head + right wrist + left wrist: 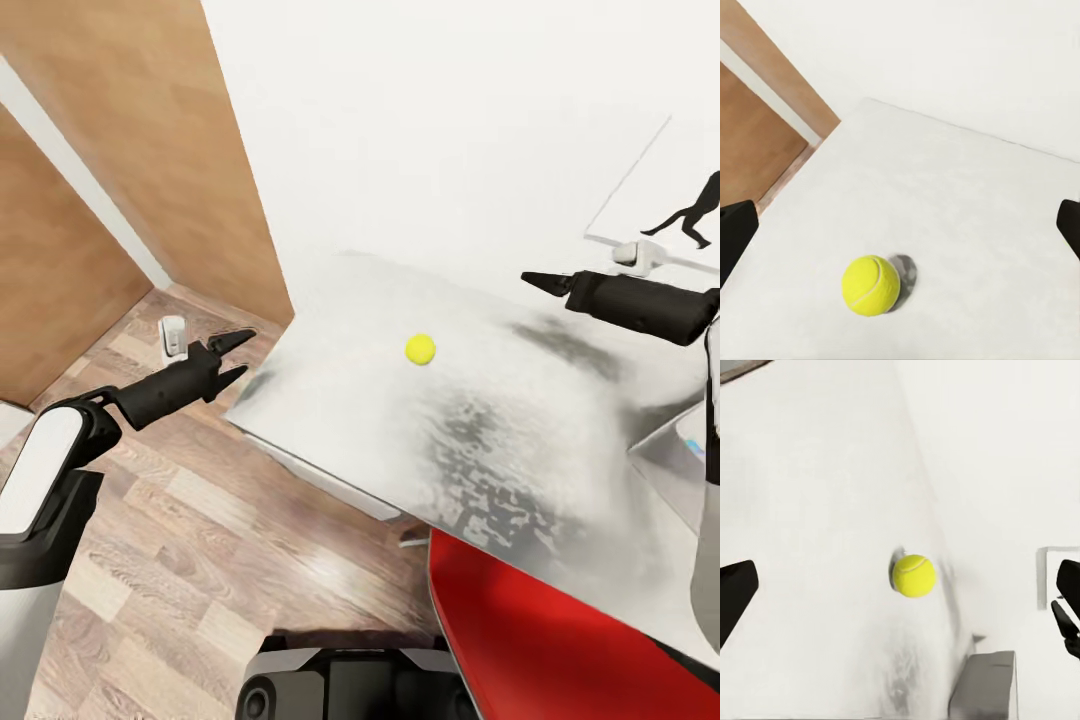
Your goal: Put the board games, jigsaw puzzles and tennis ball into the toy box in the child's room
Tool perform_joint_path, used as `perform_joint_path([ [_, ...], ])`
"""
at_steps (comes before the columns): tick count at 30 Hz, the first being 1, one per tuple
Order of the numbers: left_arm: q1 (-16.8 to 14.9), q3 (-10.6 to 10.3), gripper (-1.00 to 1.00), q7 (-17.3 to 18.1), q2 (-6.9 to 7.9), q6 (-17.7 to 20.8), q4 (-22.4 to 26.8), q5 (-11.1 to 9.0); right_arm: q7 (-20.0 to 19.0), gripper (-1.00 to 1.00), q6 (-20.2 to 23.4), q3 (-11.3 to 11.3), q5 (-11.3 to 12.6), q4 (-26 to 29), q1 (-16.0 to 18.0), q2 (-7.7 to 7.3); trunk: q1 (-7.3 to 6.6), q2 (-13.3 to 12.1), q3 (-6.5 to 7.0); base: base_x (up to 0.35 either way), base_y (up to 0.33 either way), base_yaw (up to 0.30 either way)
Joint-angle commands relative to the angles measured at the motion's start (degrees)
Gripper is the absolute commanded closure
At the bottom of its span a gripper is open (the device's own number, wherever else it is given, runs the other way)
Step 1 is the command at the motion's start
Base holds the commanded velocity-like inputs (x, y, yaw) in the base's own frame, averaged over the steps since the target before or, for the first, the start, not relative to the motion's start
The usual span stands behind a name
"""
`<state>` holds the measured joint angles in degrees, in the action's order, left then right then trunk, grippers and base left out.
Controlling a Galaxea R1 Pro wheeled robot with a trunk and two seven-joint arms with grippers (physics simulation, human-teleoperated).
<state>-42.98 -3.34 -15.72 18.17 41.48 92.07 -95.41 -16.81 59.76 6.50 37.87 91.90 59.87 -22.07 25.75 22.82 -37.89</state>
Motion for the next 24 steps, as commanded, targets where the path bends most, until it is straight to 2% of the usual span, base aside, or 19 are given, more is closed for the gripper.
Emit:
perform_joint_path([
  [1,0.5,0.1,-1.00,-0.6,0.05,0.0,0.0,-0.6,0.9,-1.00,0.2,-0.4,-0.5,0.0,-0.1,0.93,0.03,0.1,-0.07,0.000,0.000,0.154],
  [6,2.8,0.4,-1.00,-0.6,0.07,-0.1,0.0,-0.6,4.9,-1.00,0.2,-1.6,-0.6,-0.7,-0.4,3.74,0.03,0.1,-0.07,0.000,0.000,0.097],
  [10,4.9,0.4,-1.00,-0.6,-0.15,-0.2,0.0,-0.6,7.3,-1.00,0.2,-2.2,-0.6,-2.3,-0.5,4.79,0.03,0.1,-0.07,0.000,0.000,0.047],
  [17,8.6,0.1,-1.00,-0.7,-0.62,-0.7,0.0,-0.6,11.7,-1.00,0.2,-2.7,-0.6,-4.6,-0.1,5.60,0.03,0.1,-0.07,0.000,0.000,0.018],
  [24,10.3,-0.2,-1.00,-0.9,-2.21,-0.9,0.0,-0.5,14.8,-1.00,0.2,-4.4,-0.6,-6.0,0.2,6.13,0.03,0.1,-0.07,0.000,0.000,0.005],
])
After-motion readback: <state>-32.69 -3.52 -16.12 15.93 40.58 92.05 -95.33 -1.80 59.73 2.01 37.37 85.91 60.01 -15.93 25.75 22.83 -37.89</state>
